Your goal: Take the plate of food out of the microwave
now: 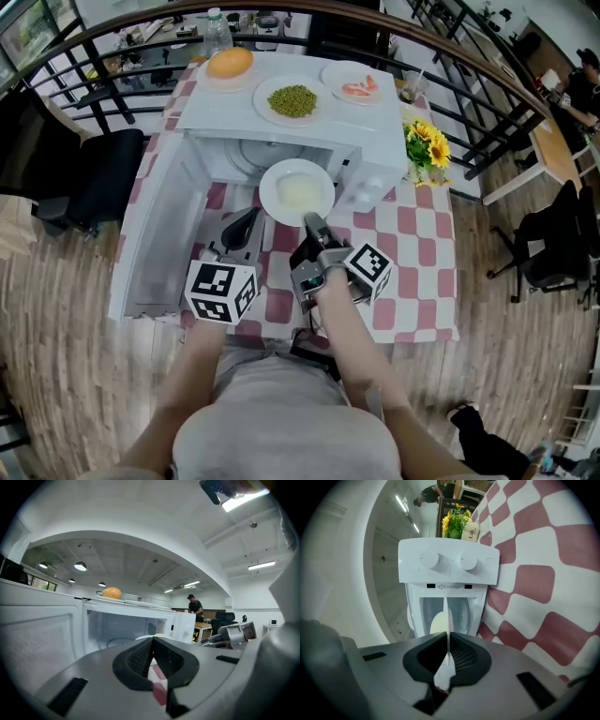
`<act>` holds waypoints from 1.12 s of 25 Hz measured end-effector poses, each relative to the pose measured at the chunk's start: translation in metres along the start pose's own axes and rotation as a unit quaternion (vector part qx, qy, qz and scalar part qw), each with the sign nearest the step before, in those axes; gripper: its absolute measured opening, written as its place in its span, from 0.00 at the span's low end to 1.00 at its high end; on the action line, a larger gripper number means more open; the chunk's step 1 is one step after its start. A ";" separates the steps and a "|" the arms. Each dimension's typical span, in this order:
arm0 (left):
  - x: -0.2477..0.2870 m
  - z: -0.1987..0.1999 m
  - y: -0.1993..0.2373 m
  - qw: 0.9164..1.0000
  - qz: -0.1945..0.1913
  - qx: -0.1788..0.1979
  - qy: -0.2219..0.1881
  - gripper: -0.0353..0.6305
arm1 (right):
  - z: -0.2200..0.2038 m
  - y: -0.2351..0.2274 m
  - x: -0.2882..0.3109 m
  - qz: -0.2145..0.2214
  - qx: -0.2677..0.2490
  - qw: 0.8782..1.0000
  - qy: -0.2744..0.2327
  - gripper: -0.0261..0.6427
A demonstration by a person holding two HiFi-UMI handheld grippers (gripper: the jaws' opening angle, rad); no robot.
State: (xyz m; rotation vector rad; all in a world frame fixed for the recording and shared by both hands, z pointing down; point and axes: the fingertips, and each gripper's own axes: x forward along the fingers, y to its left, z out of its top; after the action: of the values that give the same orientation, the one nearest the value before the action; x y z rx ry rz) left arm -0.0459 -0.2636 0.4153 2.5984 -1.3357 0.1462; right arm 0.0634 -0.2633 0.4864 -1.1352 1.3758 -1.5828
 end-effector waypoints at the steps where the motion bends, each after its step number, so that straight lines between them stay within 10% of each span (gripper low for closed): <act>1: -0.001 0.000 0.000 1.000 0.000 0.000 0.000 0.06 | -0.002 0.001 -0.003 0.001 0.000 1.000 -0.001 0.09; 28: -0.024 0.011 -0.005 0.999 0.030 0.000 -0.040 0.06 | -0.020 0.032 -0.044 0.048 -0.032 0.997 -0.052 0.09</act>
State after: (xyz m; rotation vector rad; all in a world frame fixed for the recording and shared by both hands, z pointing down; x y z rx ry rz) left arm -0.0556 -0.2446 0.3990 2.5900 -1.4410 0.0527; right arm 0.0590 -0.2203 0.4475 -1.1547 1.4007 -1.4016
